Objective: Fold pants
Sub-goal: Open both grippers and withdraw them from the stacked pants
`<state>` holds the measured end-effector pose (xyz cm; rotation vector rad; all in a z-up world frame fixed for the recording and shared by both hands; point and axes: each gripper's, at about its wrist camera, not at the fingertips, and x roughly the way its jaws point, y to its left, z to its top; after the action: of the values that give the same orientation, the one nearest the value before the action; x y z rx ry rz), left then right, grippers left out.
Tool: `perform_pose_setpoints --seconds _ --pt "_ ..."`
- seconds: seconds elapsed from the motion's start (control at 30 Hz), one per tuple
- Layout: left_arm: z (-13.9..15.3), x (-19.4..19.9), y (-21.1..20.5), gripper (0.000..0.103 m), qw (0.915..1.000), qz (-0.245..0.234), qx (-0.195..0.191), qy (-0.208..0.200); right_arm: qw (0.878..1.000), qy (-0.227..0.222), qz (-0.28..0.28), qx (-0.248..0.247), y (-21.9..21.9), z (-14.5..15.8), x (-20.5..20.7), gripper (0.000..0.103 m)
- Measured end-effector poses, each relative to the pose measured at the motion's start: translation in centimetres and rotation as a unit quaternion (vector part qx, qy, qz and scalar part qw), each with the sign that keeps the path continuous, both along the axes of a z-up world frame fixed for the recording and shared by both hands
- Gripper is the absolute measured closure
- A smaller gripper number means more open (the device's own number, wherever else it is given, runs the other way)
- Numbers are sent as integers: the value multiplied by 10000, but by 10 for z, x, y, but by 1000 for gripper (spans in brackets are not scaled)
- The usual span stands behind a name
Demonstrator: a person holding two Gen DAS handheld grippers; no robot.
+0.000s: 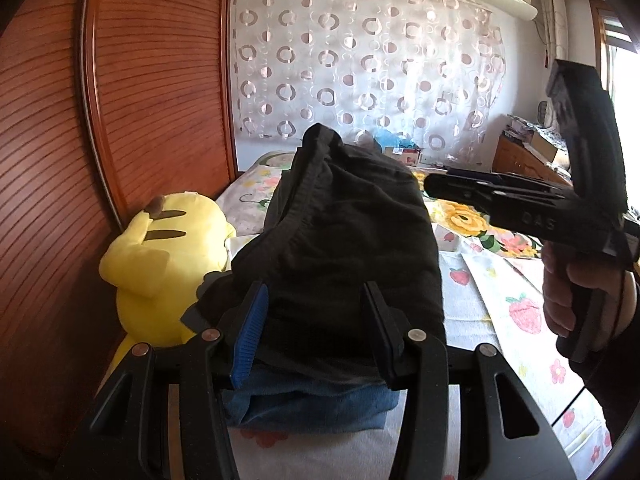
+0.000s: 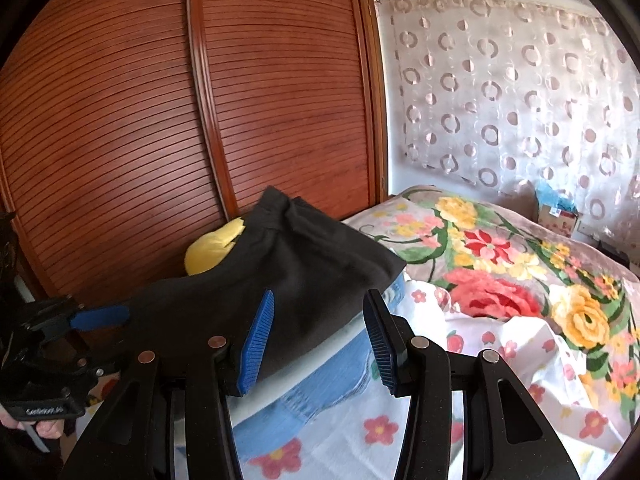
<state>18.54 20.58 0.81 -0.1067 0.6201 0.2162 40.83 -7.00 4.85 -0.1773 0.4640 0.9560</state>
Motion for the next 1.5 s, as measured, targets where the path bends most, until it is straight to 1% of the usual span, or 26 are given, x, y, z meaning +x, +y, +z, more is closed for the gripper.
perform_pose_setpoints --seconds 0.07,0.1,0.13,0.2,0.27,0.33,0.47,0.53,0.63,0.73,0.83,1.03,1.3,1.5 --pt "2 -6 -2 53 10000 -11 39 -36 10000 -31 -67 -7 -5 1 -9 55" --pt "3 -9 -3 52 10000 -23 44 -47 9999 -39 -94 4 -8 1 -14 54" --pt "5 -12 -4 38 10000 -45 61 -60 9999 -45 -116 27 -11 2 -18 54" --pt "9 -19 -6 22 9998 -91 44 -162 9998 -59 -174 75 -19 2 -27 54" --pt "12 -24 -8 21 9998 -143 23 -170 9997 -59 -219 99 -25 3 -37 54" --pt "13 -27 -10 16 9997 -150 35 -203 9995 -99 -264 107 -30 4 -47 54" --pt "18 -37 -14 13 9993 -166 136 -300 9991 -161 -385 112 -37 7 -65 54" --pt "20 -41 -17 13 9991 -238 116 -318 9988 -198 -443 107 -41 7 -74 54" --pt "23 -46 -21 13 9989 -248 186 -340 9982 -235 -542 94 -44 8 -87 54" --pt "25 -52 -27 13 9984 -403 120 -371 9974 -234 -669 103 -50 8 -100 54" --pt "24 -55 -35 13 9981 -483 133 -345 9962 -235 -829 116 -57 6 -115 52" --pt "22 -57 -49 13 9975 -614 201 -292 9933 -187 -1132 153 -72 1 -144 51" --pt "25 -69 -68 13 9957 -832 157 -378 9858 -237 -1658 153 -88 4 -185 39" --pt "24 -80 -89 13 9941 -1003 107 -398 9799 -232 -1978 116 -93 4 -219 35"
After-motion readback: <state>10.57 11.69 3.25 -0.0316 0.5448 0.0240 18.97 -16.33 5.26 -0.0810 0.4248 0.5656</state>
